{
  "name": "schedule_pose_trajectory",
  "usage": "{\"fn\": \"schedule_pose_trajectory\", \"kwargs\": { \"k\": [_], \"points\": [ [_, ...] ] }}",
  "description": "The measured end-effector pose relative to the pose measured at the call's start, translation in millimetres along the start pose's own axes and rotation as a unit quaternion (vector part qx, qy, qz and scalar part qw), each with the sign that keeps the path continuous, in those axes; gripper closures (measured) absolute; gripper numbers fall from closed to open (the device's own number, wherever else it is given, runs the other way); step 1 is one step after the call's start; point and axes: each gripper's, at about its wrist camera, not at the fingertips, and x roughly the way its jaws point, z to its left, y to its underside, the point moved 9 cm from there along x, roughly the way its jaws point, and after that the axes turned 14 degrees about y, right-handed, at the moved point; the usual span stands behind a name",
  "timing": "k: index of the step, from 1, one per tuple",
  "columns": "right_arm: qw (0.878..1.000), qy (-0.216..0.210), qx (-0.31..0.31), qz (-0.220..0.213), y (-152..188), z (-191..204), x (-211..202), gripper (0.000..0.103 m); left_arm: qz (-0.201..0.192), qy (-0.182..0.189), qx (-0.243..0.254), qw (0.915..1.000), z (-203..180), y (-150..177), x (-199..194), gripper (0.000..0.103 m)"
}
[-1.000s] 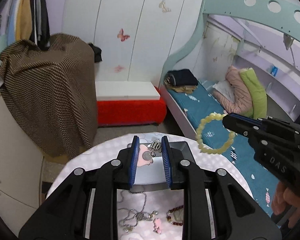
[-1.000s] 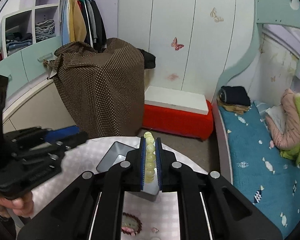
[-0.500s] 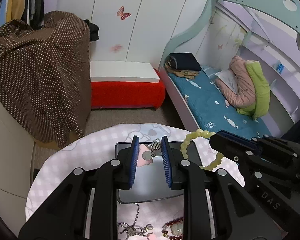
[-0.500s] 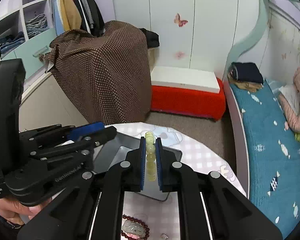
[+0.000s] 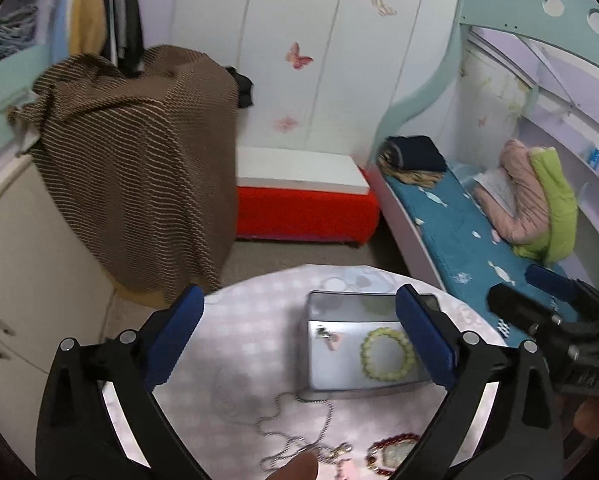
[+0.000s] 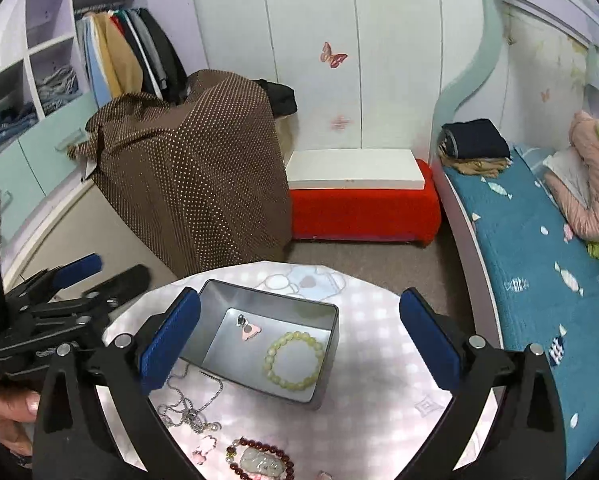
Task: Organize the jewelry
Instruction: 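Pull both tools back from the box toward the remaining jewelry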
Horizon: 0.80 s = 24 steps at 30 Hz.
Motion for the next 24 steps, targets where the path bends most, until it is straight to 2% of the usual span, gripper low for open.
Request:
{"fn": "schedule_pose_trajectory", "kwargs": {
  "k": [11,17,24],
  "points": [
    [0.998,0.011,0.033,-0.056,-0.4,-17.6,-54.1,0.007,-0.065,-0.047,0.018,0.9966,5.4,14.3,-87.1,0.006],
    [0.996,0.016,0.039,-0.083,7.6,-25.0,-92.7,0.007,-0.077,-0.067,0.035,0.9942,3.9,36.5,-117.9,0.006],
    [0.993,0.029,0.037,-0.107,25.1,-26.1,-129.4,0.007,-0.069,-0.077,0.044,0.9936,4.2,69.8,-132.9,0.006]
  ]
}}
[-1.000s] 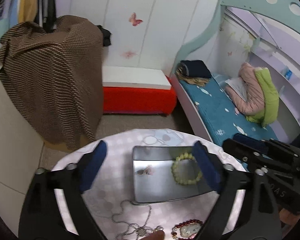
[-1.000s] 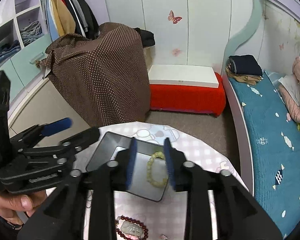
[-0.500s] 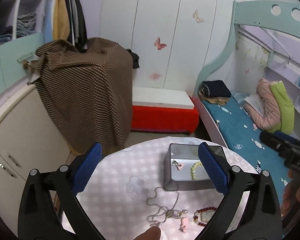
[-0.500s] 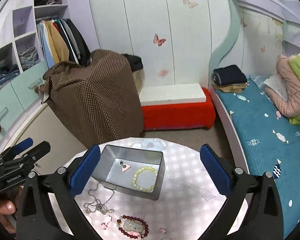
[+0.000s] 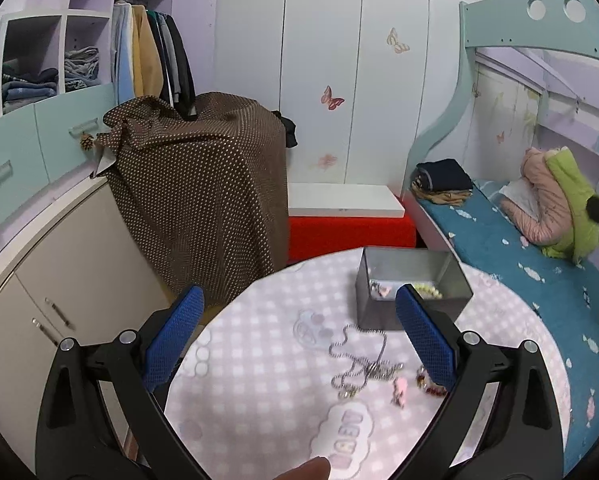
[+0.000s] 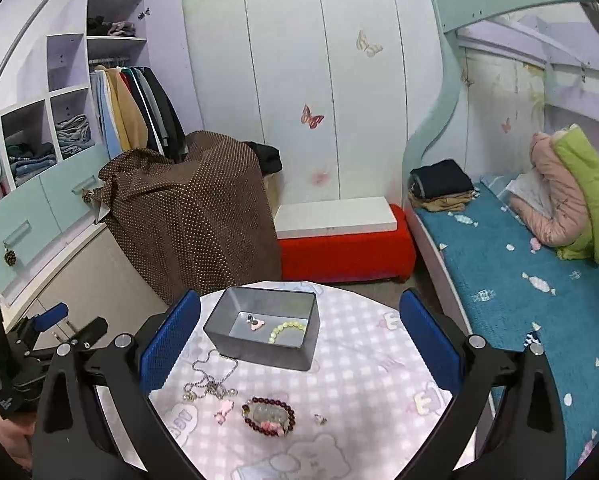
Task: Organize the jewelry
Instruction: 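Pull both tools back from the box toward the remaining jewelry, then grasp the pearl earring with the left tool while the right tool grasps the small pink charm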
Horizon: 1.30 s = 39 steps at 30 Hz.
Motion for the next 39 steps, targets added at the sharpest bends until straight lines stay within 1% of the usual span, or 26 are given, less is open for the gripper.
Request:
{"fn": "schedule_pose_trajectory", "kwargs": {
  "k": [4,8,11,17,26,29,32,35,39],
  "points": [
    [1.000,0.010,-0.009,-0.006,11.6,0.1,-13.0,0.007,0.008,-0.001,0.011,0.9999,-2.7,16.7,-5.9,0.006],
    [1.000,0.021,-0.019,0.001,31.2,-3.8,-16.0,0.007,0.012,0.000,0.009,0.9999,-4.4,33.1,-11.2,0.006],
    [0.999,0.024,-0.019,0.018,50.1,-9.6,-14.2,0.007,0.020,-0.001,0.011,0.9997,-4.9,45.6,-10.6,0.006],
    [0.997,0.039,-0.018,0.068,91.5,-24.0,4.2,0.007,0.042,-0.005,0.009,0.9991,-2.3,72.1,0.3,0.006],
    [0.993,0.043,-0.031,0.101,113.7,-20.5,21.0,0.007,0.075,-0.004,0.009,0.9971,-1.1,97.0,35.5,0.006],
    [0.992,0.046,-0.039,0.111,121.2,-20.1,30.4,0.007,0.095,-0.004,0.012,0.9954,-2.8,106.2,51.8,0.006],
    [0.989,0.047,-0.045,0.131,133.5,-18.7,43.0,0.007,0.109,-0.003,0.010,0.9939,-3.3,113.1,65.6,0.007],
    [0.987,0.045,-0.048,0.147,144.2,-19.3,54.2,0.007,0.133,-0.005,0.005,0.9911,-0.1,122.9,83.9,0.007],
    [0.984,0.046,-0.052,0.165,155.0,-20.1,67.7,0.008,0.151,-0.005,-0.005,0.9885,3.9,130.8,100.5,0.007]
  ]
}}
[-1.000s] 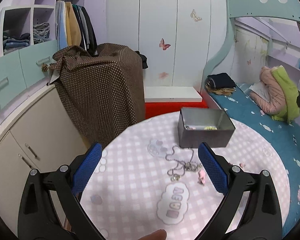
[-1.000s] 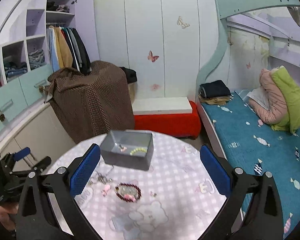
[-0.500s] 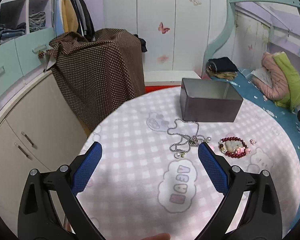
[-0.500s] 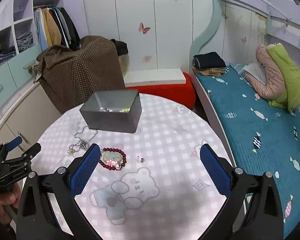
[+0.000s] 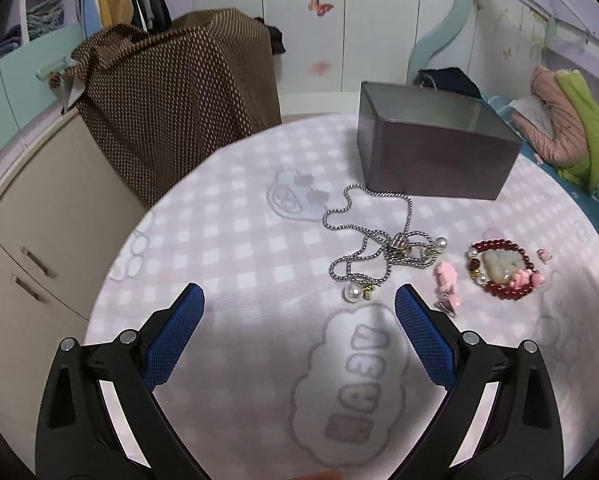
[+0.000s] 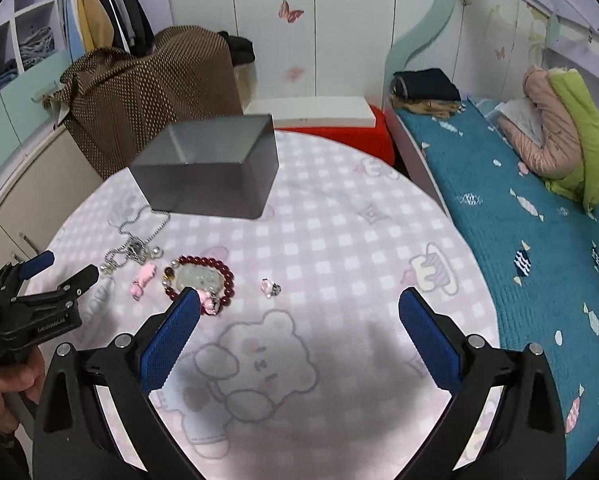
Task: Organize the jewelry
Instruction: 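Grasp the pearl earring with the left tool while the right tool grasps the small pink charm, then lift both items over the grey box and open both tools to release them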
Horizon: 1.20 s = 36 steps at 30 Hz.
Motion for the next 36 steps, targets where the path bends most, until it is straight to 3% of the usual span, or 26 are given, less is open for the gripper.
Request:
{"fn": "schedule_pose_trajectory", "kwargs": {
  "k": [4,6,8,12,18,22,28,31,32,33,36],
  "points": [
    [1.000,-0.002,-0.003,0.011,1.8,0.7,12.7,0.012,0.011,0.004,-0.007,0.9999,2.7,-1.0,12.7,0.007],
    [1.000,-0.001,-0.006,0.015,2.4,2.1,19.2,0.019,0.017,0.008,-0.010,0.9998,2.8,-0.7,18.0,0.009],
    [1.000,-0.004,-0.010,0.018,3.0,3.0,23.6,0.025,0.028,0.016,-0.015,0.9994,2.9,1.5,23.0,0.024],
    [0.999,-0.007,-0.015,0.032,7.9,4.5,34.3,0.027,0.026,0.025,-0.017,0.9992,3.5,0.1,24.6,0.032],
    [0.999,-0.014,-0.019,0.039,10.1,8.5,38.9,0.028,0.022,0.039,-0.004,0.9990,-4.1,3.2,19.4,0.064],
    [0.999,-0.016,-0.024,0.045,12.5,10.8,45.0,0.038,0.023,0.060,-0.007,0.9979,-5.1,7.6,12.7,0.085],
    [0.998,-0.017,-0.038,0.039,10.9,20.3,52.6,0.046,0.021,0.079,-0.008,0.9966,-6.8,14.6,2.8,0.087],
    [0.998,-0.001,-0.060,0.027,7.7,23.9,55.4,0.067,0.019,0.083,-0.012,0.9963,-4.7,16.3,-2.7,0.087],
    [0.998,0.002,-0.063,0.026,7.1,23.8,55.4,0.084,0.018,0.083,-0.012,0.9963,-4.3,16.2,-4.1,0.087],
    [0.998,0.001,-0.063,0.027,6.8,23.8,54.7,0.092,0.016,0.083,-0.012,0.9964,-3.3,16.3,-6.6,0.087],
    [0.997,-0.003,-0.072,0.028,10.2,25.1,51.7,0.092,0.012,0.082,-0.011,0.9965,-1.9,15.3,-12.8,0.087]
  ]
}}
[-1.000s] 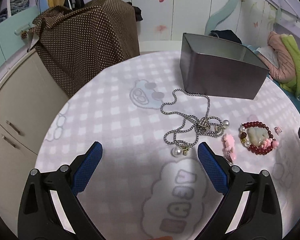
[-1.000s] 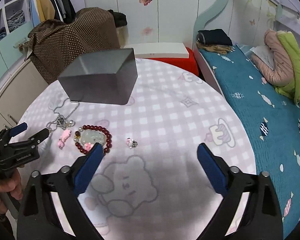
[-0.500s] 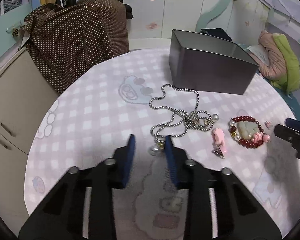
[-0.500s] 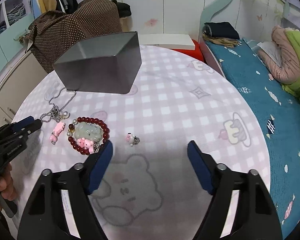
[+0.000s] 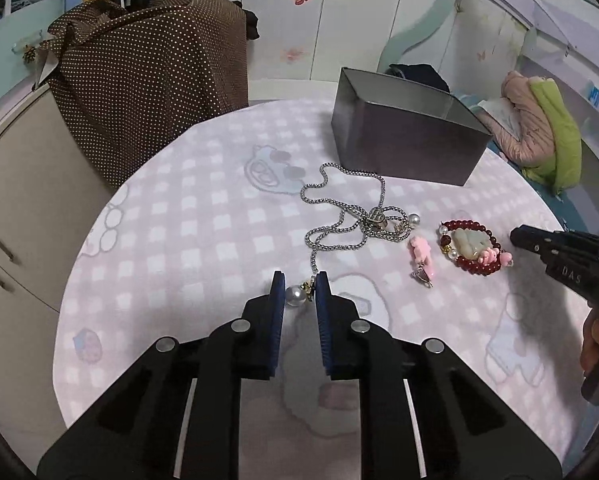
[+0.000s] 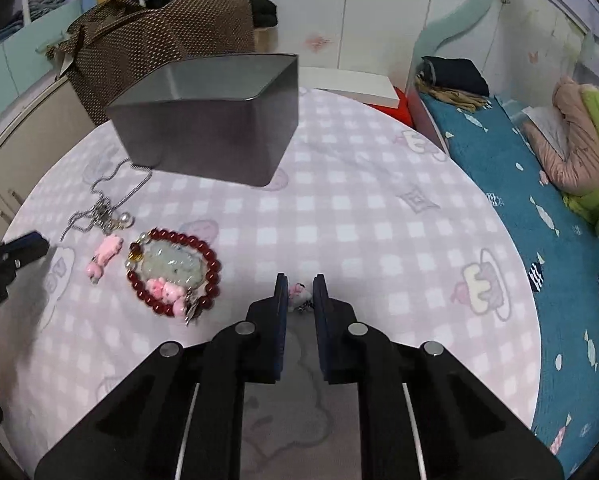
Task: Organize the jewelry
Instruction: 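Lift both items over the grey box and open both tools to release them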
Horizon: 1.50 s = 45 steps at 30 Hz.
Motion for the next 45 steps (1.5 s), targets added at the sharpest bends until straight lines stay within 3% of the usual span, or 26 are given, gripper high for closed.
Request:
{"fn": "schedule_pose_trajectory", "kwargs": {
  "k": [14,20,29,37,45],
  "points": [
    [0.999,-0.029,0.025,-0.019,-9.9,-11.1,-35.7,0.092,-0.031,0.003,0.012,0.9994,-13.8,-30.2,-27.9,0.088],
    [0.997,-0.051,0.018,-0.062,-47.0,-4.2,-70.3,0.092,-0.061,0.012,0.030,0.9976,-31.7,-72.5,-46.1,0.088],
    [0.989,-0.064,0.008,-0.132,-135.6,0.0,-104.7,0.092,-0.104,0.032,0.063,0.9920,-60.4,-158.4,-59.3,0.087],
    [0.988,-0.097,0.008,-0.124,-182.9,9.0,-98.7,0.092,-0.095,0.058,0.064,0.9917,-76.4,-210.2,-38.5,0.088],
    [0.989,-0.115,0.013,-0.092,-190.3,15.7,-80.8,0.091,-0.074,0.068,0.056,0.9933,-81.6,-228.5,-10.0,0.087]
  ]
}}
